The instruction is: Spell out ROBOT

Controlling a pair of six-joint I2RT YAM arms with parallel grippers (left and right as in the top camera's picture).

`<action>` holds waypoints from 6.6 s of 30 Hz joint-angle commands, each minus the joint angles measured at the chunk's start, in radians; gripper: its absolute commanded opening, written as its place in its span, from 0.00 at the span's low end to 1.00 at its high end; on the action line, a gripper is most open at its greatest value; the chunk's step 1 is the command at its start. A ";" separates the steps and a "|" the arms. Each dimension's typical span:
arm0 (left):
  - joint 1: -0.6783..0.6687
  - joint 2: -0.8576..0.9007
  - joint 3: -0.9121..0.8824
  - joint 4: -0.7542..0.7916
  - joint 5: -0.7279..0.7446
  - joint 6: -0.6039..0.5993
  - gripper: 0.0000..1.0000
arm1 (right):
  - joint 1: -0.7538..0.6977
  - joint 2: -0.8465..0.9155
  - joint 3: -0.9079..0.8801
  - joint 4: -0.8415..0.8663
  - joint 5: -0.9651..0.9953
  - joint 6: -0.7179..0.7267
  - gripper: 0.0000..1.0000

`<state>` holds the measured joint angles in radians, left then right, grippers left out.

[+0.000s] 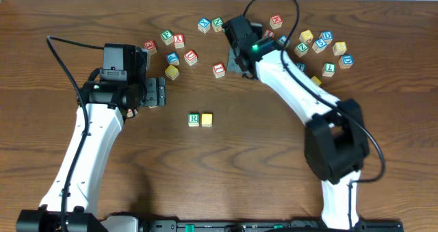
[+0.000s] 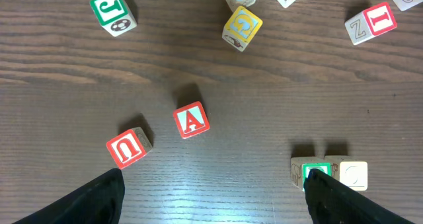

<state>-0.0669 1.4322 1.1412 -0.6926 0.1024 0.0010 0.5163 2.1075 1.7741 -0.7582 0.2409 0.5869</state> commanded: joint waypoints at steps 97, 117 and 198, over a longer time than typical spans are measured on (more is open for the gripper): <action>0.005 -0.011 0.005 -0.002 -0.009 0.005 0.86 | 0.358 -0.211 -0.489 0.114 0.016 0.164 0.08; 0.005 -0.011 0.005 0.002 -0.008 0.002 0.86 | 0.347 -0.211 -0.501 0.127 0.040 0.164 0.09; 0.005 -0.011 0.005 0.020 -0.008 0.002 0.86 | 0.330 -0.177 -0.561 0.288 0.060 0.114 0.14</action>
<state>-0.0669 1.4322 1.1412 -0.6735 0.1020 0.0006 0.8558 1.9175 1.2209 -0.4725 0.2703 0.7143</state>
